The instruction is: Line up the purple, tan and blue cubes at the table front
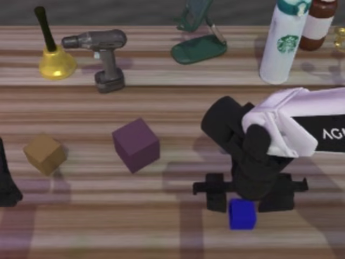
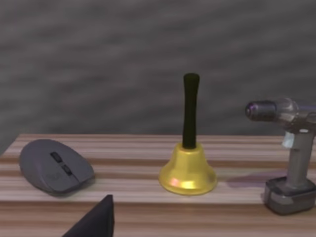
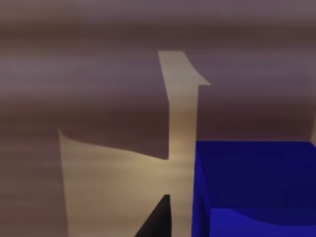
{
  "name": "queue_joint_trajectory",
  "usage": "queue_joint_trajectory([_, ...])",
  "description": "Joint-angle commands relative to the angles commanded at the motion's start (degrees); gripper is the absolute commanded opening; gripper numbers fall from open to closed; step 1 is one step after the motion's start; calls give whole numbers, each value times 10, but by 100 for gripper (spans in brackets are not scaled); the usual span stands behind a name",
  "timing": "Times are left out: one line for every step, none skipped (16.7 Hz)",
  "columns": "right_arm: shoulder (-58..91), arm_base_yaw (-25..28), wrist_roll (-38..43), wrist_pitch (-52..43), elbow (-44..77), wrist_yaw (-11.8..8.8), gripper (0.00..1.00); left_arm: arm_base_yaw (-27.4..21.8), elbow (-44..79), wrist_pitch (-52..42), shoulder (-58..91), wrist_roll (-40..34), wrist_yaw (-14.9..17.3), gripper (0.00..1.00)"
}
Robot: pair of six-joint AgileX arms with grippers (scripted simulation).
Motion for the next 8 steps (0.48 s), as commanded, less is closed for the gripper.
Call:
queue_joint_trajectory([0,0,0,0,0,0,98,0,0,0,0,0,0,100])
queue_joint_trajectory([0,0,0,0,0,0,100,0,0,0,0,0,0,100])
queue_joint_trajectory([0,0,0,0,0,0,100,0,0,0,0,0,0,100])
queue_joint_trajectory([0,0,0,0,0,0,100,0,0,0,0,0,0,100])
queue_joint_trajectory([0,0,0,0,0,0,100,0,0,0,0,0,0,100])
queue_joint_trajectory([0,0,0,0,0,0,100,0,0,0,0,0,0,100])
queue_joint_trajectory([0,0,0,0,0,0,100,0,0,0,0,0,0,100])
queue_joint_trajectory([0,0,0,0,0,0,100,0,0,0,0,0,0,100])
